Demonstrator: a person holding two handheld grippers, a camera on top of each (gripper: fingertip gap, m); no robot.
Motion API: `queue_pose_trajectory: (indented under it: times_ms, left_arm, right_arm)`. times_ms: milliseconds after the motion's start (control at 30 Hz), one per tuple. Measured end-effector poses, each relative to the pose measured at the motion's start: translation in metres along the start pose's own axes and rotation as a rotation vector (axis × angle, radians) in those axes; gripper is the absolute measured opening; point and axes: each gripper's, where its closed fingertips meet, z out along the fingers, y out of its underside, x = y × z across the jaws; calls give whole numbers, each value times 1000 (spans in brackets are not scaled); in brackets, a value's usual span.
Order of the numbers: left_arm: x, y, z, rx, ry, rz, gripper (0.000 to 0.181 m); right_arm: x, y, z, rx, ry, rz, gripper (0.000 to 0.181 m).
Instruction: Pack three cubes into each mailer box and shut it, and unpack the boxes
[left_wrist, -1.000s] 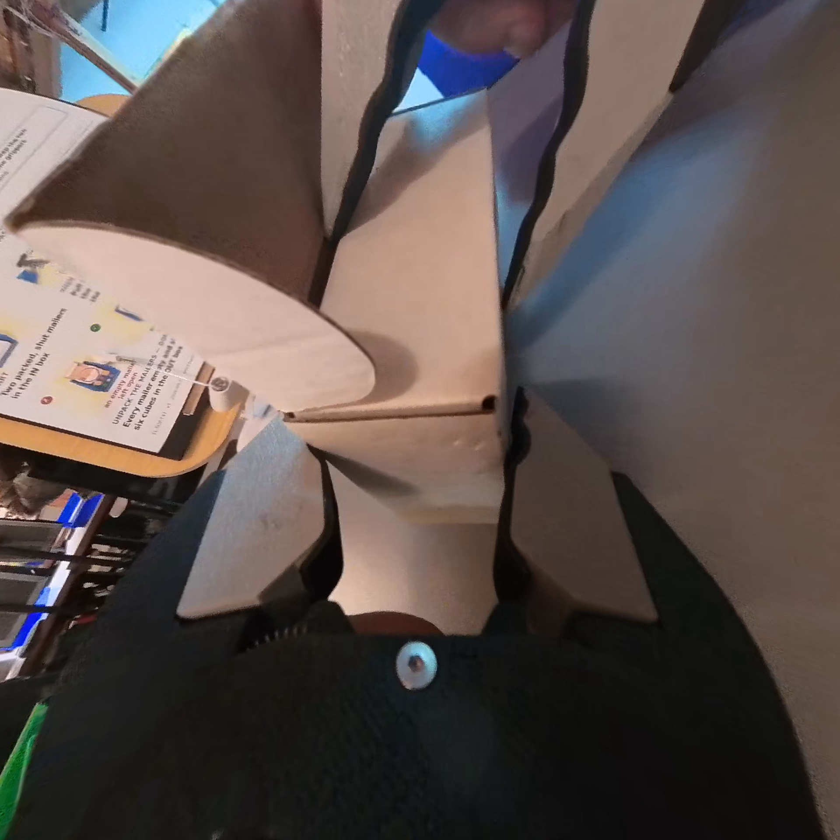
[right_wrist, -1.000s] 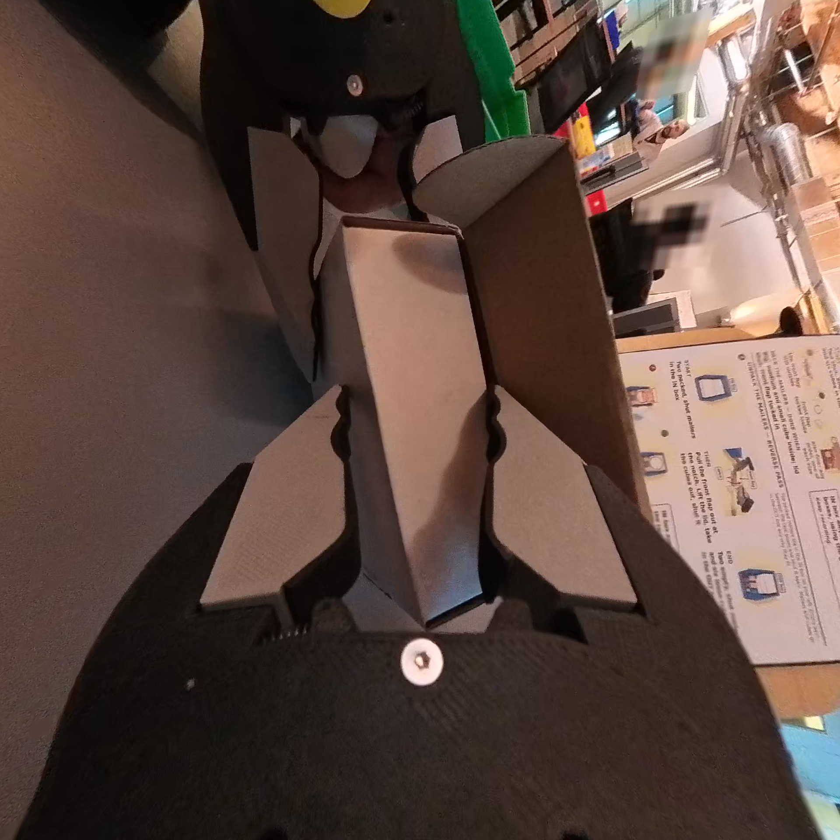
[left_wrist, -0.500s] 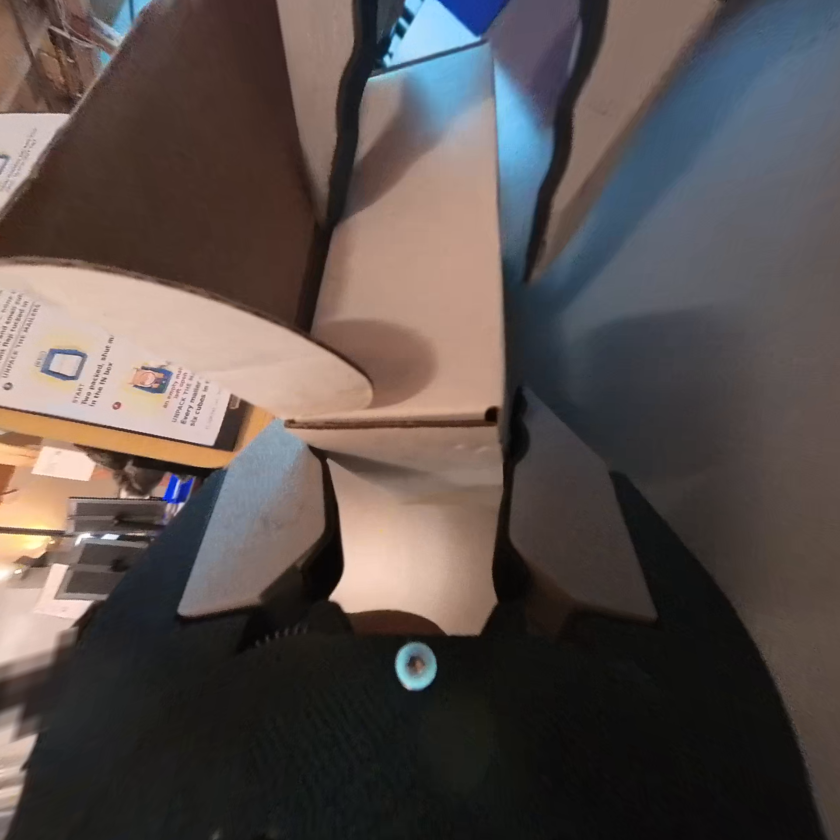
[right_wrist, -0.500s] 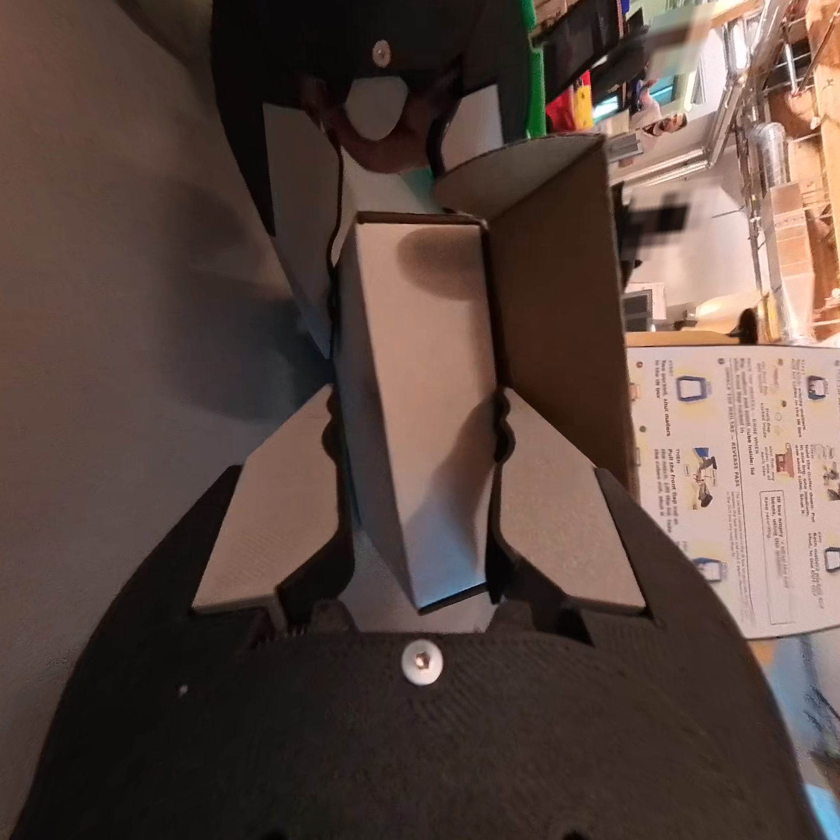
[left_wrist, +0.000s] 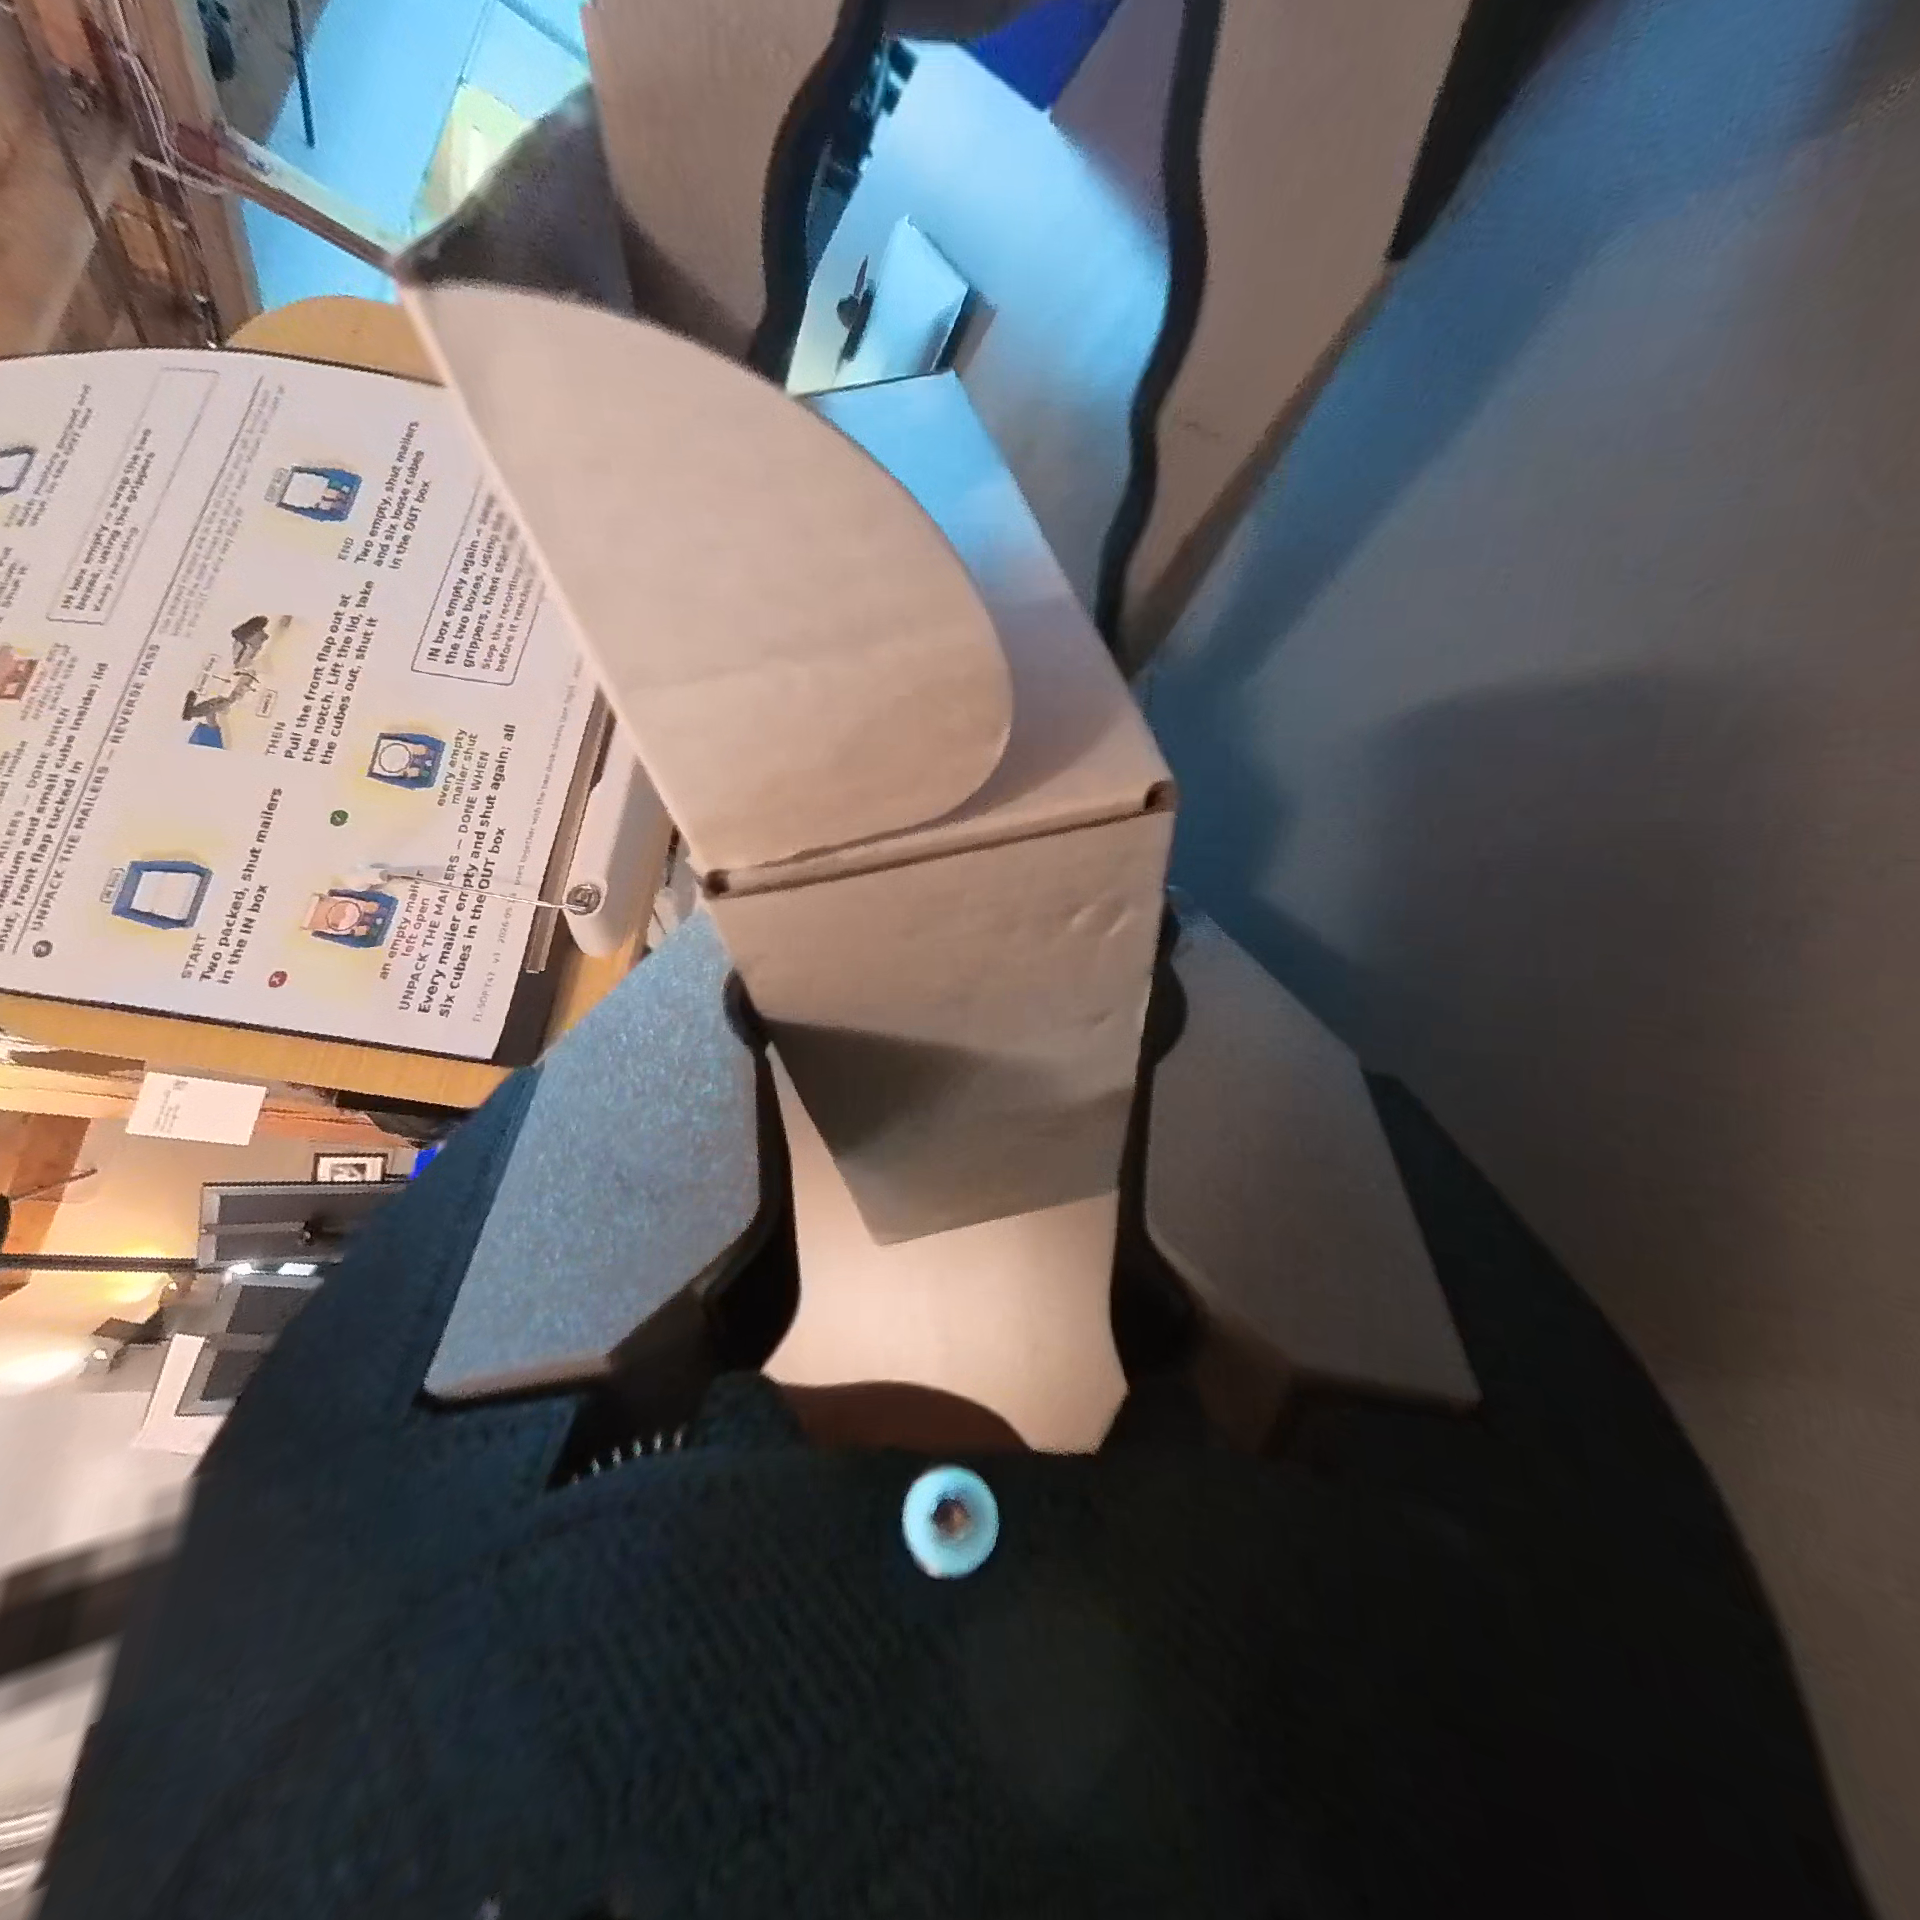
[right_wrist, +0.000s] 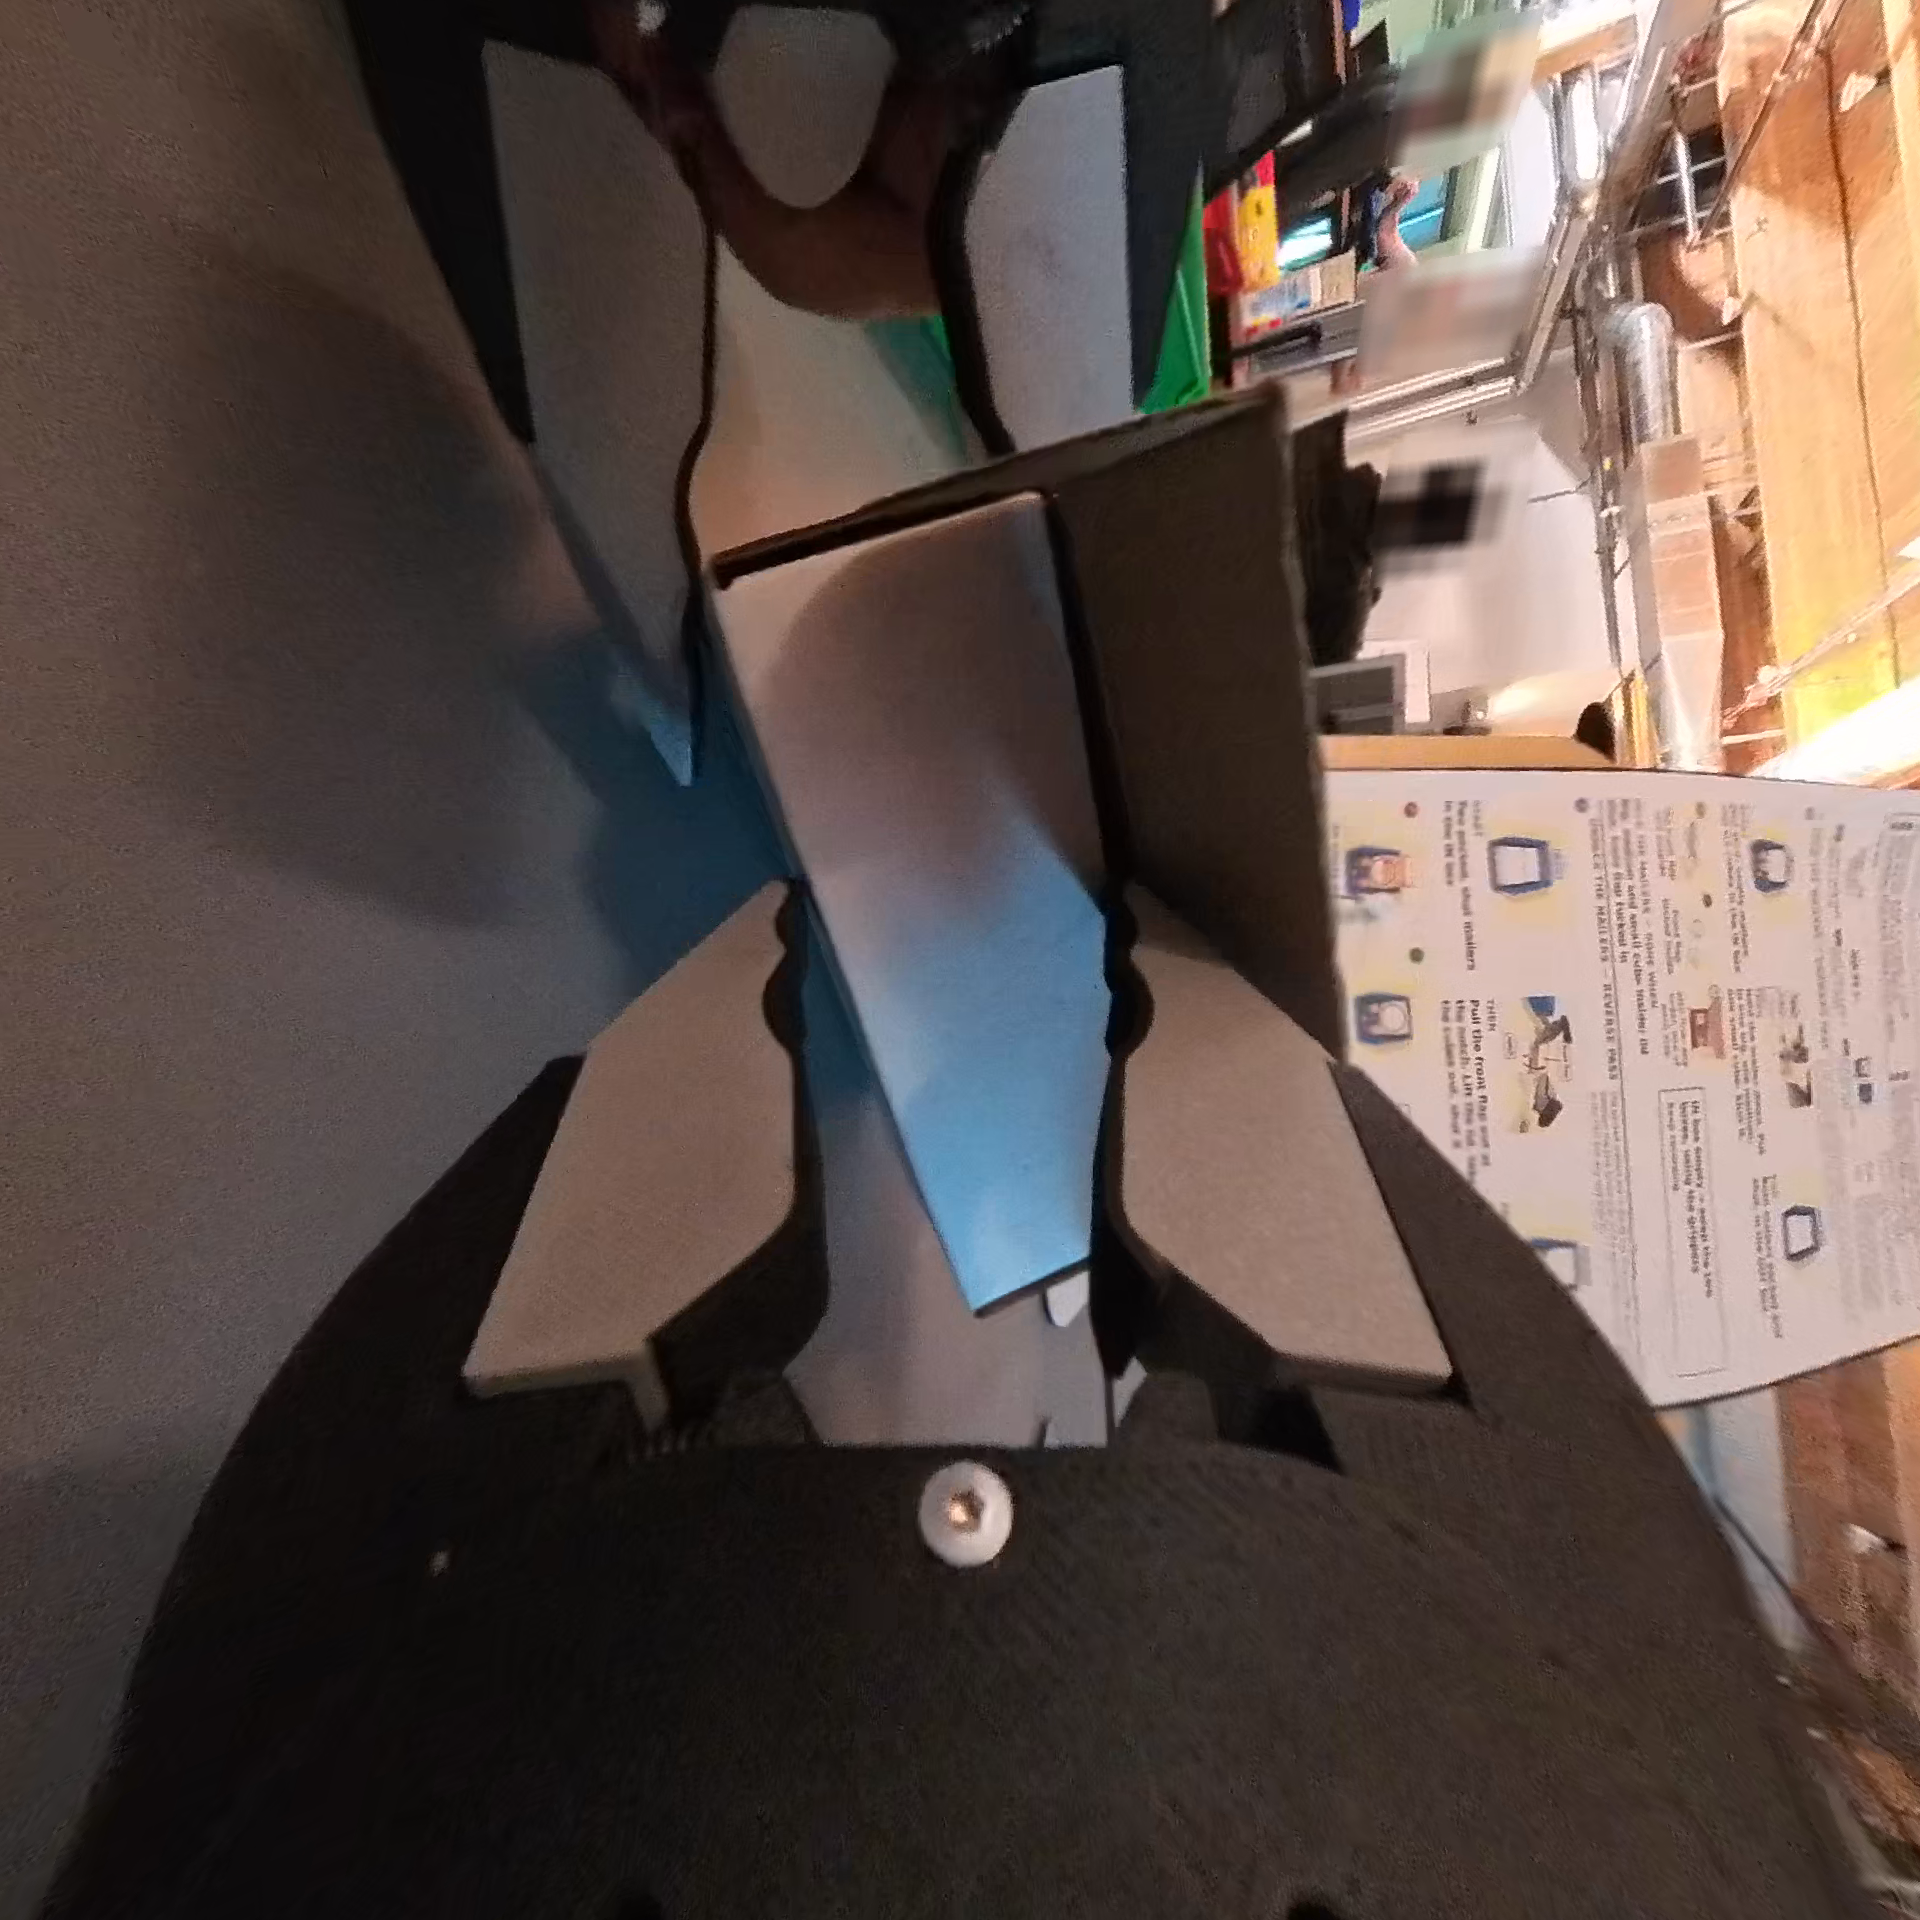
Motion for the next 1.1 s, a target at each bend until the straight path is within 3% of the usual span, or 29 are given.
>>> queue_pose_trajectory:
  times_ms: [267,400,533,667,900,1100]
  left_arm:
    - [2,-23,-8,124,74,-218,73]
    - [-4,-50,-19,249,88,-309,72]
    - [-17,-71,-30,351,52,-356,46]
    - [-32,-68,-33,338,8,-406,35]
    - [-49,-68,-39,415,53,-643,34]
    - [-68,-73,-58,560,105,-818,34]
  right_arm:
    - [2,3,1,-9,8,8,57]
    - [2,2,1,-7,10,11,57]
    - [1,1,1,-6,9,5,57]
    - [0,-1,1,-5,15,-11,53]
    - [-12,-5,-4,25,-66,-12,50]
    - [-19,-34,-24,235,-205,164,28]
